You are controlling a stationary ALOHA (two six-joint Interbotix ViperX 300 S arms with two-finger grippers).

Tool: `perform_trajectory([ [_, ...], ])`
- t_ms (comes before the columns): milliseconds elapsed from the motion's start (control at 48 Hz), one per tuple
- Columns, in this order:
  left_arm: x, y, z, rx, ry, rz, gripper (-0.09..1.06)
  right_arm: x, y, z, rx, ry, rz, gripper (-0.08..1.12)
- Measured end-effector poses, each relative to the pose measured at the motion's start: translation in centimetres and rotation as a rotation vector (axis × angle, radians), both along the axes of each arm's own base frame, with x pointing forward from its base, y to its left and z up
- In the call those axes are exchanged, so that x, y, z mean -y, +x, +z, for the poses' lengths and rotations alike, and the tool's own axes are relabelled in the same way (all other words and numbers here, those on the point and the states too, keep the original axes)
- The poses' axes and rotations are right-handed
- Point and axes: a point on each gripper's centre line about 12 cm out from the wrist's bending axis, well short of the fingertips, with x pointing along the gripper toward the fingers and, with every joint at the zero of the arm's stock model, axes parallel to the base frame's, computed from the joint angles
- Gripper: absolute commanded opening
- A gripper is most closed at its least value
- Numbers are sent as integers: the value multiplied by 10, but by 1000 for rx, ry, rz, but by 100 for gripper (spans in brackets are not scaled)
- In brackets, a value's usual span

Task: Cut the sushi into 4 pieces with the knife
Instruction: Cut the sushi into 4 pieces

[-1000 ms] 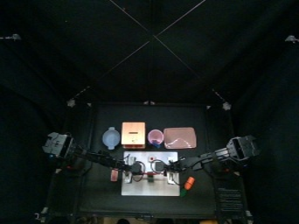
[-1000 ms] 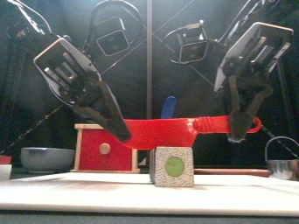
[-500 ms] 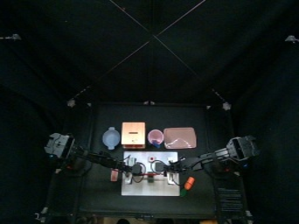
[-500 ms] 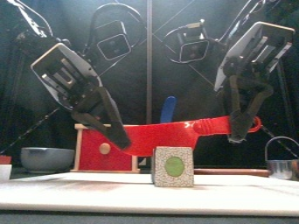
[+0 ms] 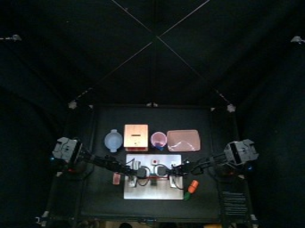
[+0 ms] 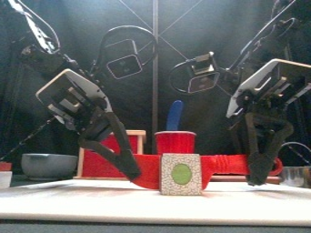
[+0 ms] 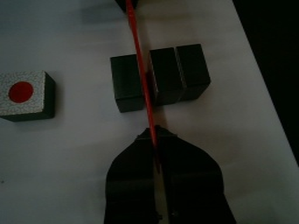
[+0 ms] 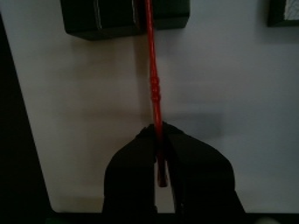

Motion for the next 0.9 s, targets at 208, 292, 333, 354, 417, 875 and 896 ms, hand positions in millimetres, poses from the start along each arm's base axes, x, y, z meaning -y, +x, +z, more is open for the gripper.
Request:
perform_trajectory([
  [208, -7, 2, -1, 0, 1, 17, 28, 4, 0, 1, 5, -2, -9, 19],
  [292, -11, 3, -1, 2, 1, 28, 28, 8, 1, 2, 7, -5, -15, 19],
  [333, -13, 3, 0, 3, 1, 33, 28, 10, 1, 2, 6, -8, -18, 19],
  [354, -13, 4, 0, 4, 2, 33, 28, 11, 1, 1, 6, -11, -19, 19],
  [417, -17, 4, 1, 6, 5, 39, 28, 15, 1, 1, 5, -16, -25, 19],
  [875, -51, 4, -1, -32, 48, 78, 28, 40, 3, 3, 13, -39, -70, 19],
  [896, -52, 4, -1, -34, 50, 79, 28, 41, 3, 3, 12, -40, -73, 19],
])
